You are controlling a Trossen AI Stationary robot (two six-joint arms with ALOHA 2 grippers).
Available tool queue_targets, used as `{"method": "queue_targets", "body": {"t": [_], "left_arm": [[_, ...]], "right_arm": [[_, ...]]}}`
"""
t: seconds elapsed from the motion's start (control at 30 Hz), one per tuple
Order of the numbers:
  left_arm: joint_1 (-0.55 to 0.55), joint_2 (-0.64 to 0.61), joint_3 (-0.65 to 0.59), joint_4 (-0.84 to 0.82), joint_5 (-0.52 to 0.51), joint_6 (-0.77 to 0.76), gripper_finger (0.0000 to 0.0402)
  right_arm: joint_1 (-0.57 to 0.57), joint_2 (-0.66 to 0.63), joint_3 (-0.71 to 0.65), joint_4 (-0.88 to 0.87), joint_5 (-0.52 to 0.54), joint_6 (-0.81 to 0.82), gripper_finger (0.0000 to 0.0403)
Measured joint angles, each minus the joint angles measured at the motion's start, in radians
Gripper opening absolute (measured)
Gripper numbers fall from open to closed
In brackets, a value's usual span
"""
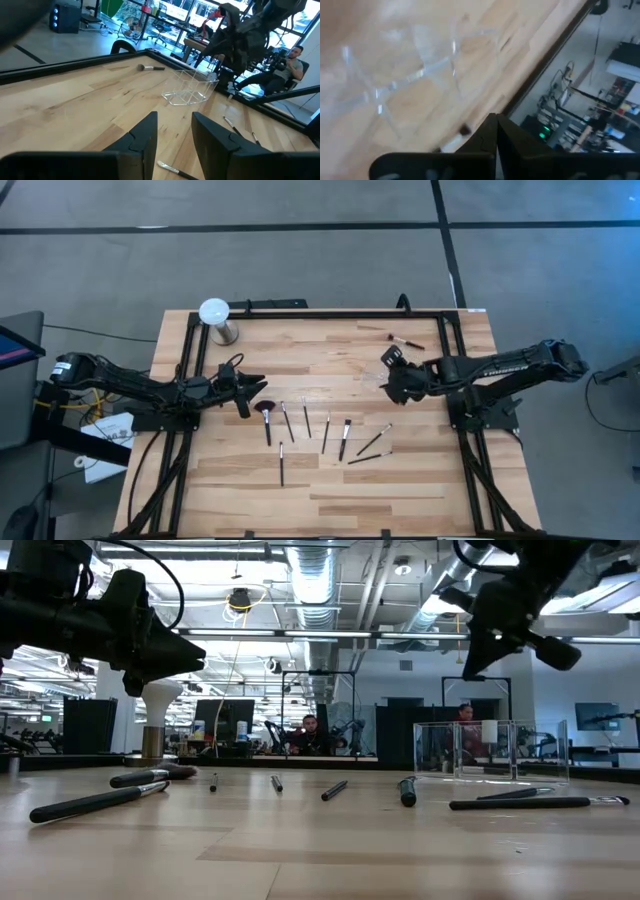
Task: Pick & Place Makeup Supplies
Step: Put the black makeup brush into the transparent organizer
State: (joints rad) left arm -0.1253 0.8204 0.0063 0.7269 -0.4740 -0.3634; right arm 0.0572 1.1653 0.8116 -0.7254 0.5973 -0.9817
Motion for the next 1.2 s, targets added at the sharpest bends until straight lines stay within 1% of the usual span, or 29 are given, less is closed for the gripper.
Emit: {"method": "queue_targets", "body": {"t": [0.1,0.23,0.3,0.4,0.57,0.67,0.73,0.8,0.87,0.97,1.0,1.03,1.07,1.2], "left_arm": [[0.0,0.0,0.0,0.0,0.0,0.0,0.0118],[0.0,0.0,0.0,0.0,0.0,0.0,0.0118],[0.0,0.0,0.0,0.0,0.0,0.0,0.0118],[0.0,0.0,0.0,0.0,0.0,0.0,0.0118],[0.0,0.0,0.0,0.0,0.0,0.0,0.0118],[0.0,0.0,0.0,0.0,0.0,0.0,0.0118],[0.0,0.0,0.0,0.0,-0.001,0.0,0.0118],[0.0,0.0,0.0,0.0,-0.004,0.0,0.0118],[0.0,0.0,0.0,0.0,-0.004,0.0,0.0118],[0.0,0.0,0.0,0.0,-0.004,0.0,0.0118],[0.0,0.0,0.0,0.0,-0.004,0.0,0.0118],[0.0,0.0,0.0,0.0,-0.004,0.0,0.0118],[0.0,0.0,0.0,0.0,-0.004,0.0,0.0118],[0.0,0.0,0.0,0.0,-0.004,0.0,0.0118]], "right_arm": [[-0.008,0.0,0.0,0.046,0.017,0.155,0.0002],[-0.048,-0.009,0.001,0.09,0.038,0.408,0.0],[-0.081,-0.009,0.001,0.094,0.038,0.485,0.0005],[-0.131,-0.02,0.001,0.103,0.042,0.504,0.0021],[-0.227,-0.065,0.021,0.117,0.12,0.38,0.0051],[-0.326,-0.103,0.075,0.122,0.113,0.341,0.0065],[-0.419,-0.122,0.106,0.123,0.063,0.329,0.0073],[-0.53,-0.131,0.122,0.135,-0.021,0.339,0.008],[-0.655,-0.13,0.121,0.141,-0.151,0.377,0.0087],[-0.825,-0.084,0.097,0.137,-0.401,0.434,0.01],[-0.872,-0.055,0.093,0.131,-0.465,0.438,0.0105],[-0.907,-0.024,0.09,0.131,-0.506,0.439,0.0111],[-0.937,0.009,0.09,0.133,-0.524,0.438,0.0117],[-1.001,0.169,0.09,0.146,-0.527,0.434,0.0152]]}}
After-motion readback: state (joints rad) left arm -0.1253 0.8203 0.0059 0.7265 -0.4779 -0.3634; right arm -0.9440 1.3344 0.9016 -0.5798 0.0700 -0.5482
